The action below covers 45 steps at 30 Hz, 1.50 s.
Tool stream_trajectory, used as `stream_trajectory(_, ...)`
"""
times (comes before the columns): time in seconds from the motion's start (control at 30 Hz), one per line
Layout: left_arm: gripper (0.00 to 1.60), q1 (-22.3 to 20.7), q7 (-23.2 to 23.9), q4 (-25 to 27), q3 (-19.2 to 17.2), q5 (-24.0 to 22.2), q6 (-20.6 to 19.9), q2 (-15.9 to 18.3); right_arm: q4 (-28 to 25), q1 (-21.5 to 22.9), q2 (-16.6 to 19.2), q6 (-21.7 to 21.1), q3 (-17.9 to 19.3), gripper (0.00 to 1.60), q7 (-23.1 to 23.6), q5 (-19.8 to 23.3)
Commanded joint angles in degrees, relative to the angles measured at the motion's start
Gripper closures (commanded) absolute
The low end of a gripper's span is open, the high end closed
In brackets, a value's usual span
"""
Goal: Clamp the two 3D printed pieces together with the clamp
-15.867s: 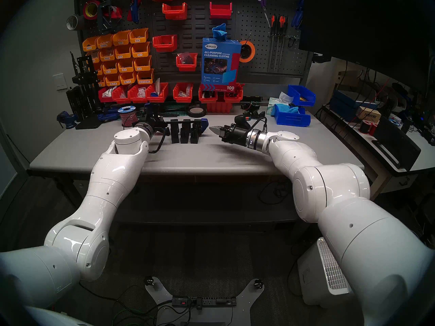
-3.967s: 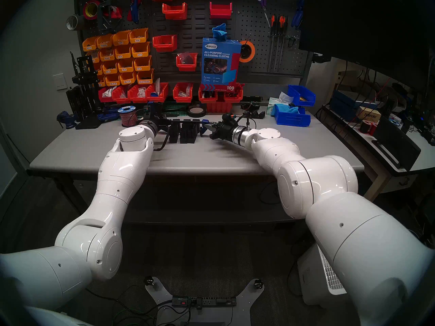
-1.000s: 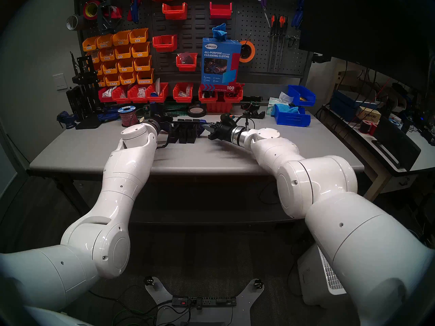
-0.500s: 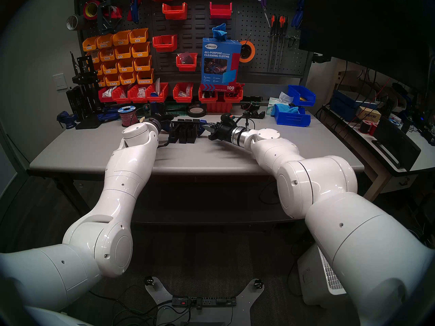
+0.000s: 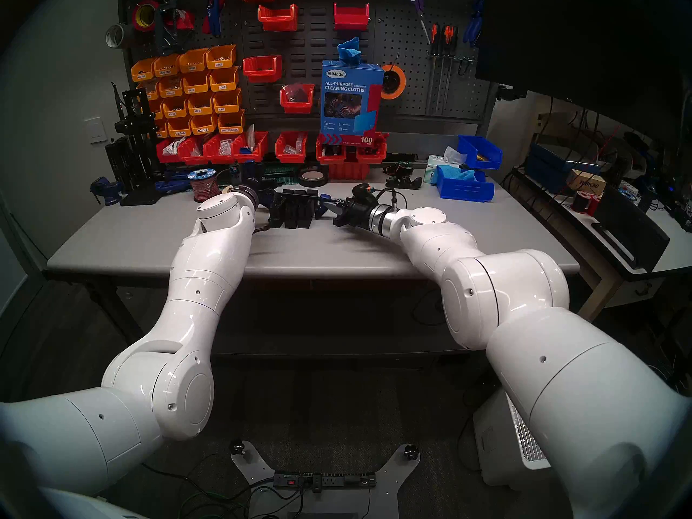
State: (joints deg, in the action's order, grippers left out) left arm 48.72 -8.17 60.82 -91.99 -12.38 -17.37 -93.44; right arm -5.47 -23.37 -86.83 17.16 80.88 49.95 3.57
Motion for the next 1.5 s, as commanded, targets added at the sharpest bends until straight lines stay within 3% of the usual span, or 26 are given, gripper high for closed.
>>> stream_trajectory(0.0,1.60,-3.19,0.50,1.83,0.64,-0.36,0.90,-1.25,-1.74,2.40,-0.24,-0.21,-0.16,1.60,0.49,-0.15)
stream_trajectory(1.47,1.60,-3.25,-0.62,1.74,1.02,-1.06,1.19,-1.23,-1.77,2.44,-0.15,-0.47,-0.11,1.60,1.27,-0.12)
